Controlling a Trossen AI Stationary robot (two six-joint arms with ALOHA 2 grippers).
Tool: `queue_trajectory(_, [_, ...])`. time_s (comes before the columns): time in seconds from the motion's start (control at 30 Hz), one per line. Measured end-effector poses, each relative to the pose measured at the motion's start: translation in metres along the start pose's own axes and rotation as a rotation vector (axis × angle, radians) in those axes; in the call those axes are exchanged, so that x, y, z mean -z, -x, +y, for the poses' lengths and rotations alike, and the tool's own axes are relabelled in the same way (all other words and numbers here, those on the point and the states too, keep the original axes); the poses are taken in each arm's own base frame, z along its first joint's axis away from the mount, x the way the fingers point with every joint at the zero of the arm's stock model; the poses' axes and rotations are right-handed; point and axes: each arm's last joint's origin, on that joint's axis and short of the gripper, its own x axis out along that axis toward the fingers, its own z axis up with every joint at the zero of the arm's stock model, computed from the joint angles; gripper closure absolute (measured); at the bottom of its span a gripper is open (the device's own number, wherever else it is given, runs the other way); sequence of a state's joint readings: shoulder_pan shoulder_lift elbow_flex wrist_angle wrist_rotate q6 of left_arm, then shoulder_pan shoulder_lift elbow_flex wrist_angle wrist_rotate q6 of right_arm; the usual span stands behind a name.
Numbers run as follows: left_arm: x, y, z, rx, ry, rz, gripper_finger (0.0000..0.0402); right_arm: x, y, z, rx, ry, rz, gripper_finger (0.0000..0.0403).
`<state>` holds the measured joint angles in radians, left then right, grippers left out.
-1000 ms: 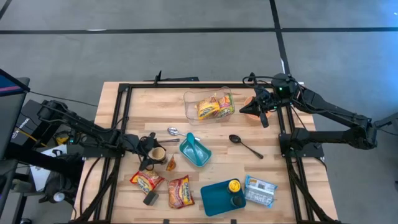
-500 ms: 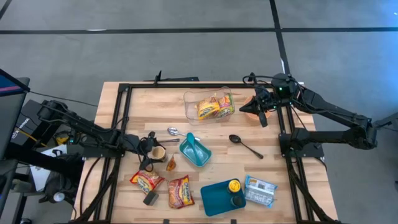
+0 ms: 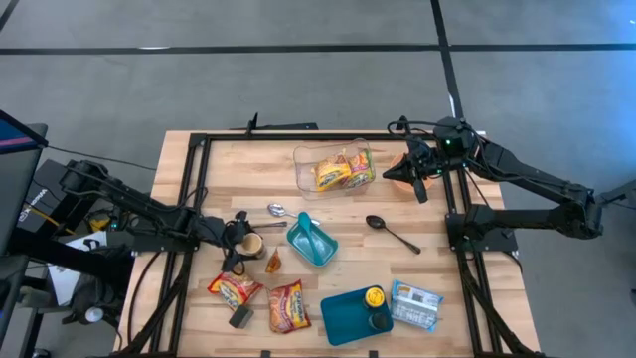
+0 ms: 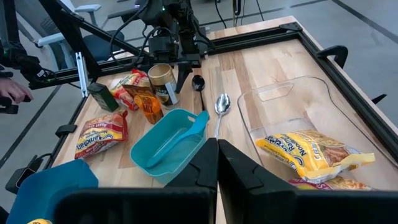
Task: Pick & Place Food Item
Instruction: Put the golden seasoning bottle into the blue bin
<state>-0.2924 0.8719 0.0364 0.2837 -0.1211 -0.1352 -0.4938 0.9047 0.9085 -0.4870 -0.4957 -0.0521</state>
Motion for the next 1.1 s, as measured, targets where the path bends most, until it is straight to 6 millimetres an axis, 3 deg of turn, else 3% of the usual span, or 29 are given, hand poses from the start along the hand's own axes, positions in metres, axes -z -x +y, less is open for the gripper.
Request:
queue_trajectory(0.4, [0.004,0.0,0.001,-0.015,-0.088,0.034,0.0101,0.0,0.0,0.0,0.003,0.0,0.0,0.0403])
queue_trajectory(1.1, [0.009,-0.011,0.0,-0.028,-0.088,0.072,0.0101,0.0,0.0,0.0,0.003,0.0,0.0,0.0403])
